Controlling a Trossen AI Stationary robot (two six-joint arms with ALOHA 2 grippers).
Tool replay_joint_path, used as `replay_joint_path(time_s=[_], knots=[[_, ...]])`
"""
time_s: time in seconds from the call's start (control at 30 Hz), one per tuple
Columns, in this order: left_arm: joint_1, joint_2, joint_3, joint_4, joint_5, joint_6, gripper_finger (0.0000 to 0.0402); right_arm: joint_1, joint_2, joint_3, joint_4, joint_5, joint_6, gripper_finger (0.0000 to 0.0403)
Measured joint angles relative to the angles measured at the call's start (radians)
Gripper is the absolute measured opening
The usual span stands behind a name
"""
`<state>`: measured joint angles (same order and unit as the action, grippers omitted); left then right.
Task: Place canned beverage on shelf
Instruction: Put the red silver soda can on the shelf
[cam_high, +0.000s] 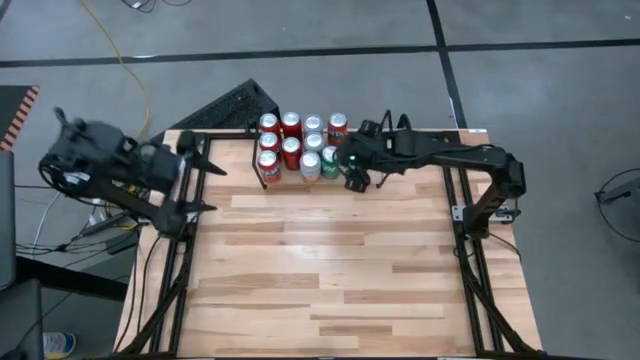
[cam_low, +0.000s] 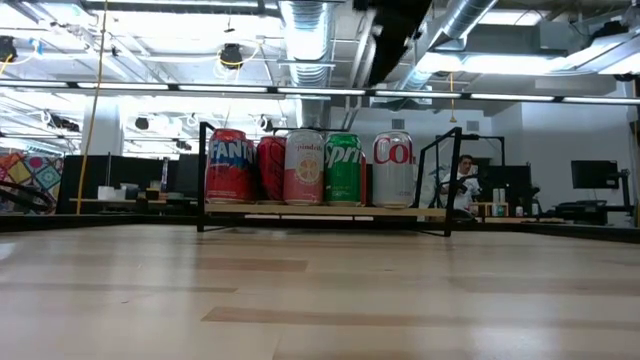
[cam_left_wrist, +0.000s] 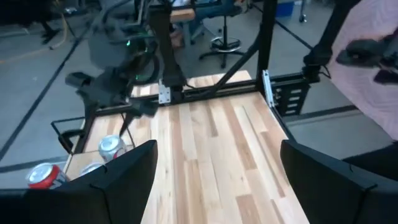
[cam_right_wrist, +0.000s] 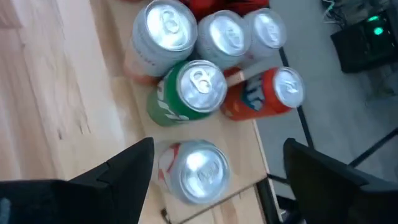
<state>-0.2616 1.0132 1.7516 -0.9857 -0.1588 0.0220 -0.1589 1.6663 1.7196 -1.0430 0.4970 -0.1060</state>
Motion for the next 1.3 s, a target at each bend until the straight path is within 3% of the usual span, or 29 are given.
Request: replay_joint_path(time_s=[0.17, 0.37, 0.53, 0.83, 1.1, 1.3], knots=[[-0.055, -0.070, -0.192, 0.152, -0.037, -0.041, 0.0325, -0.076, 0.026, -0.034, 0.178, -0.008, -0.038, 0.0330], [-0.096, -0.104, -0.265, 0.175, -0.118, -0.115, 0.0325, -0.159, 0.042, -0.035, 0.334, -0.066, -0.023, 0.0280], [-0.115, -0.105, -0.267, 0.166, -0.249, -0.136, 0.0325, -0.212, 0.068, -0.038, 0.350, -0.077, 0.031, 0.0201], [-0.120, -0.091, -0.267, 0.158, -0.251, -0.151, 0.0325, -0.225, 0.174, -0.040, 0.408, -0.095, -0.005, 0.0014], [-0.120, -0.083, -0.267, 0.145, -0.246, -0.166, 0.0325, -0.243, 0.187, -0.038, 0.435, -0.111, -0.002, 0.0015], [-0.120, -0.079, -0.267, 0.145, -0.247, -0.162, 0.0325, -0.262, 0.188, -0.038, 0.459, -0.195, 0.004, 0.0002]])
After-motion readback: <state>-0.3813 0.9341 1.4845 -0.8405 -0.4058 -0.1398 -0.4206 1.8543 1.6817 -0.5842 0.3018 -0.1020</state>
